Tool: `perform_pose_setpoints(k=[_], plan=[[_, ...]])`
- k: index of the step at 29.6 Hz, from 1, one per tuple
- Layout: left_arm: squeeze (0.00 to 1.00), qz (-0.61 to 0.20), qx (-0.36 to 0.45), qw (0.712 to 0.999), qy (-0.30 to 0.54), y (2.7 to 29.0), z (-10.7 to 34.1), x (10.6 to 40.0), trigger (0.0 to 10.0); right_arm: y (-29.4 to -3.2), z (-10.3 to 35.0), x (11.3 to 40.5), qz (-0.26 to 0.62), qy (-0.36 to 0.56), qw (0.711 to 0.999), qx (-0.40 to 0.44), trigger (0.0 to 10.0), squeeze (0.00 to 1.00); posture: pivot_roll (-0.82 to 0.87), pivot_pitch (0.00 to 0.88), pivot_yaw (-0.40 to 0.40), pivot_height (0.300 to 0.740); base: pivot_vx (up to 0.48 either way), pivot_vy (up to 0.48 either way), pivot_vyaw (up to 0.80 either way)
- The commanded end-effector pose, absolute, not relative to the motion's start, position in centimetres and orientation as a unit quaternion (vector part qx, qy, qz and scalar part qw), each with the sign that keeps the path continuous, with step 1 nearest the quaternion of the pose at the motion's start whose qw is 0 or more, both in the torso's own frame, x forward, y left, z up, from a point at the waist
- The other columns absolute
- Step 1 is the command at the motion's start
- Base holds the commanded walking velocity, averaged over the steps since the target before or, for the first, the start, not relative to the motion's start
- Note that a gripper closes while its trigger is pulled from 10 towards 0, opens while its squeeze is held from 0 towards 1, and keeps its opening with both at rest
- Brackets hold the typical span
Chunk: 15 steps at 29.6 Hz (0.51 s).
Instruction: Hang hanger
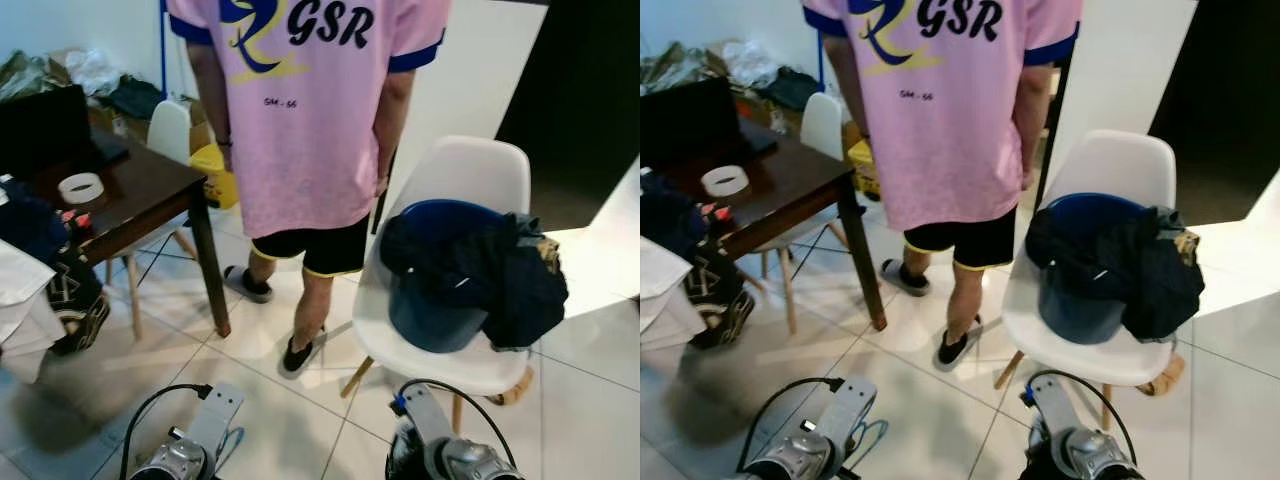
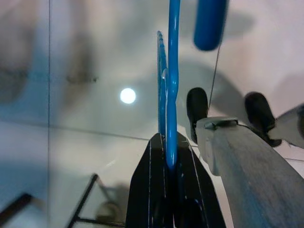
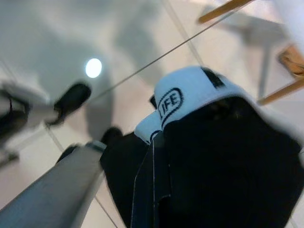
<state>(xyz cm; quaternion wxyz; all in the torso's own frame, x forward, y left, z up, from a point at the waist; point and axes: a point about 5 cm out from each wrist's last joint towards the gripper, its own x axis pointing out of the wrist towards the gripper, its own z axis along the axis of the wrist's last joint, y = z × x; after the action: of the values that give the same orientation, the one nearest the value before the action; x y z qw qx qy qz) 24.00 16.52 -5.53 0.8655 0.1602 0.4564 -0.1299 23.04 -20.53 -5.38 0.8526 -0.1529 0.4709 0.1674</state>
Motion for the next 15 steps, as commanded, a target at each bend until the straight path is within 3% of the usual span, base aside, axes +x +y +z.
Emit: perform_pose_setpoints(k=[1, 15], plan=[[0.0, -0.13, 0.168, 0.86, 0.464, 16.8, -5.79, 23.59, 10.0, -20.32, -5.35, 23.13, 0.175, 0.47, 0.851, -0.155, 10.0, 0.0, 0.05, 0.0, -0.044, 0.74, 0.0, 0.0, 0.79], [0.0, -0.124, 0.165, 0.862, 0.463, 16.99, -5.75, 23.64, 10.0, -20.18, -5.31, 23.22, 0.178, 0.467, 0.852, -0.156, 10.0, 0.0, 0.05, 0.0, -0.039, 0.74, 0.0, 0.0, 0.79]])
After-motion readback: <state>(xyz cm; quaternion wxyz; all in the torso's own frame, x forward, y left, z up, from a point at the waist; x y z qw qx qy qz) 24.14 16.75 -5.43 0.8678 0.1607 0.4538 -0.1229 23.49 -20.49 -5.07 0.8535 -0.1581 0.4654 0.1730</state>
